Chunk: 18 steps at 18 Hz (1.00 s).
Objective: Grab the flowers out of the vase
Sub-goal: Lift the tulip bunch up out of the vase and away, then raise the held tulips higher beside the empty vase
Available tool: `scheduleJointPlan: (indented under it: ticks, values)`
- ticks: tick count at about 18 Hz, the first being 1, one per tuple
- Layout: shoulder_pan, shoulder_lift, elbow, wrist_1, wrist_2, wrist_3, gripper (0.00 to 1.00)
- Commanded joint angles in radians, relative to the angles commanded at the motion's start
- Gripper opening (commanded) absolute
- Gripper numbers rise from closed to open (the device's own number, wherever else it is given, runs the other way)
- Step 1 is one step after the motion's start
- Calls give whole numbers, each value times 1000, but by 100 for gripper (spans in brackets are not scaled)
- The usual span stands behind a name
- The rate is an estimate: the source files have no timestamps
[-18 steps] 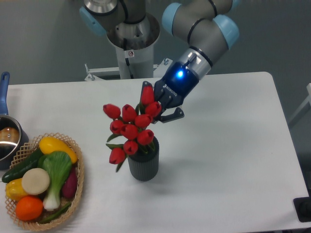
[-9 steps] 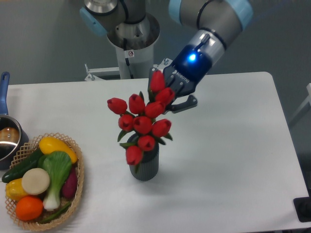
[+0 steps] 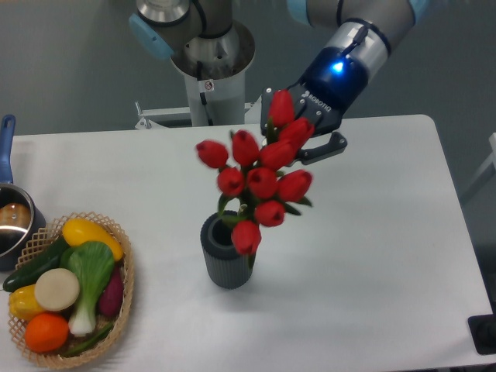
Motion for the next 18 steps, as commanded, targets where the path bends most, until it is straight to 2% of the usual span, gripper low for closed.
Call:
scheduleJointPlan:
  ticks: [3,5,12,16,18]
  values:
    - [47,-2,2,2,12,6,0]
    - [93,-8,23,5,63,11,0]
    - [95,-3,8,3,443,60,0]
    - [97,-9,-9,-5,696,222,0]
    - [97,-17,-11,-6,791,238,0]
